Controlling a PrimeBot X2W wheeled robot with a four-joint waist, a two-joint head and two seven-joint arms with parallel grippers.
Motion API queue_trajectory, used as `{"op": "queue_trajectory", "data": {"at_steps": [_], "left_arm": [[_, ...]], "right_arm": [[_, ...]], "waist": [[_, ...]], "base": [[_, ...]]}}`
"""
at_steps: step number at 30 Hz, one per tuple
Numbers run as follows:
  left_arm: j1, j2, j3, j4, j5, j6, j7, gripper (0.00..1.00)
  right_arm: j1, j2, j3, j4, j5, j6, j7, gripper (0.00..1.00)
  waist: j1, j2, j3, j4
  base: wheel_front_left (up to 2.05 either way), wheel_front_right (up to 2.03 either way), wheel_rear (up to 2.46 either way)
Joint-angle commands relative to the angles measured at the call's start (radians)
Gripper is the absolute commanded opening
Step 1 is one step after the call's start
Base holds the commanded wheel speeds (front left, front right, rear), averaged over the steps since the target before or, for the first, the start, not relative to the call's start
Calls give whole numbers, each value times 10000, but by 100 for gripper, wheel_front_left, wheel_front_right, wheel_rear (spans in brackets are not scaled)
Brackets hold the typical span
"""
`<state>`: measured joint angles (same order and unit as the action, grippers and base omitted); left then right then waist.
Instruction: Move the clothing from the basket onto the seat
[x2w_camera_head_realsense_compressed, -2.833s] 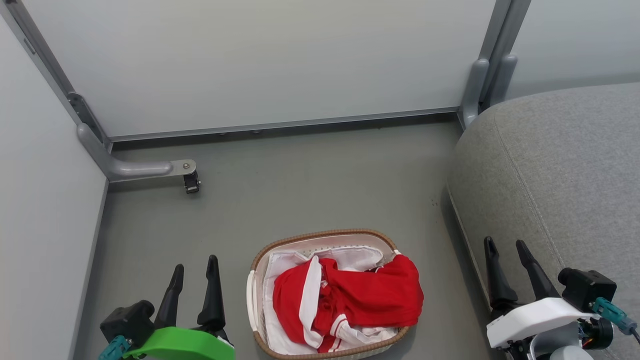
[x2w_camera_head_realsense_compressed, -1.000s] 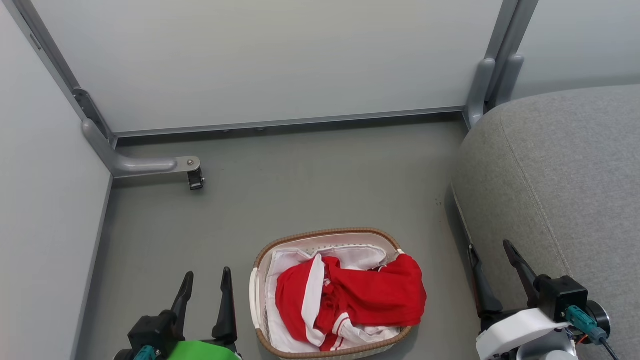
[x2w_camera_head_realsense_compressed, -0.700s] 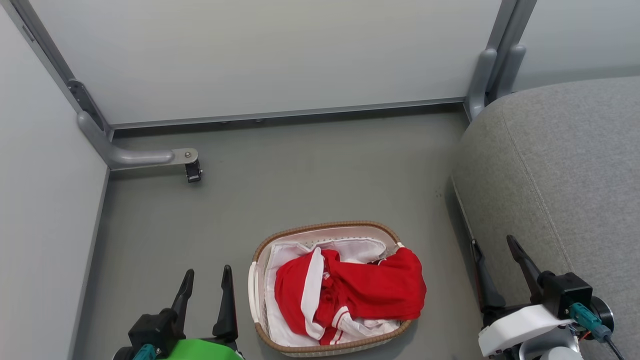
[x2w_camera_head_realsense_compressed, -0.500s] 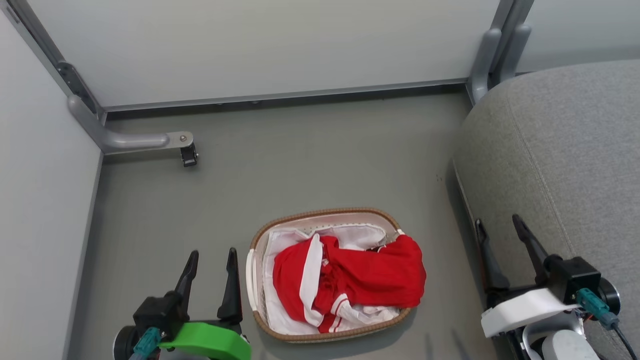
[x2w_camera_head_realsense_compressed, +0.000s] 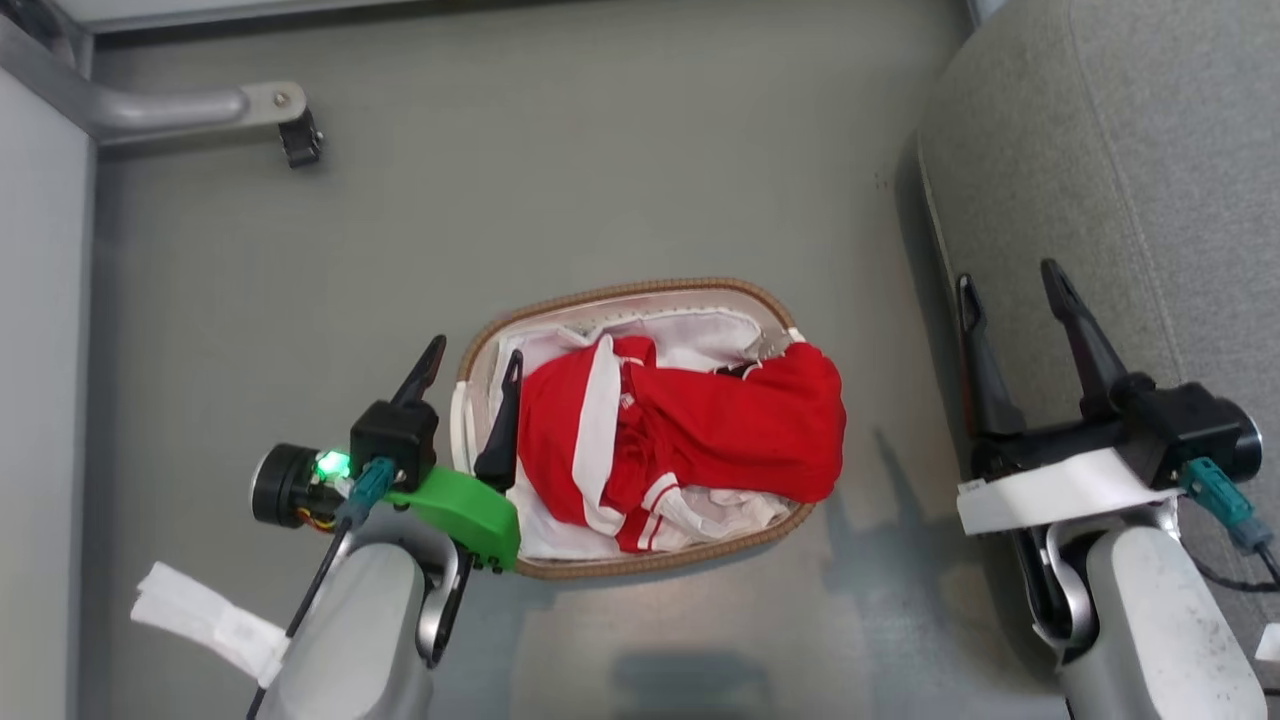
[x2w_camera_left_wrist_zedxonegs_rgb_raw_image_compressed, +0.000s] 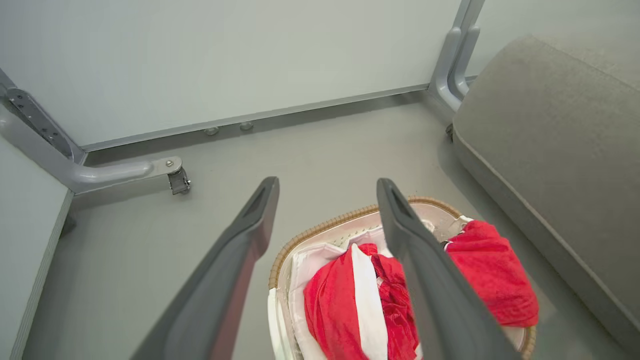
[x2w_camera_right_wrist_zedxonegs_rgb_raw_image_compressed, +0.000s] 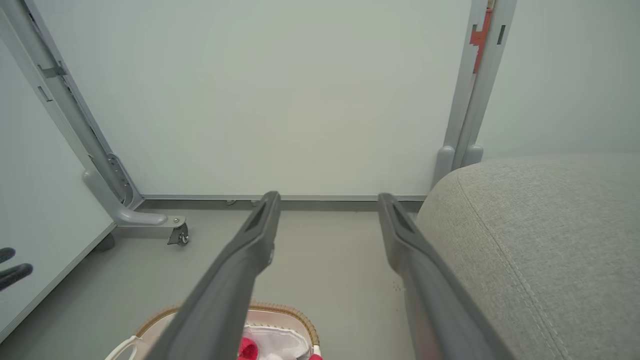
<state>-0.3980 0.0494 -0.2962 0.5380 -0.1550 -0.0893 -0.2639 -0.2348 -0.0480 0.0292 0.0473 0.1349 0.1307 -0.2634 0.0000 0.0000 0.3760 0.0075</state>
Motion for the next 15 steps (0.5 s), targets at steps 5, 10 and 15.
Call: {"op": "queue_trajectory", "data": {"at_steps": [5,10,15], "left_arm": [[-1595,208,-406,1787,518,-186,-9,100],[-2607,243,-651,3447,559,-297,-11,100],[-3298,269,-874,4660,717,-218,13,100]], "right_arm": [[-967,-37,148,-289,219,1,-22,100],[-1527,-34,309,-418,462,1,-22,100],[-1734,-32,499,-529,685,1,-21,100]], "waist": [[0,0,2770,-1190],[0,0,3620,-1737],[0,0,4148,-2121]], "base": [[0,0,0],[0,0,0],[0,0,0]]}}
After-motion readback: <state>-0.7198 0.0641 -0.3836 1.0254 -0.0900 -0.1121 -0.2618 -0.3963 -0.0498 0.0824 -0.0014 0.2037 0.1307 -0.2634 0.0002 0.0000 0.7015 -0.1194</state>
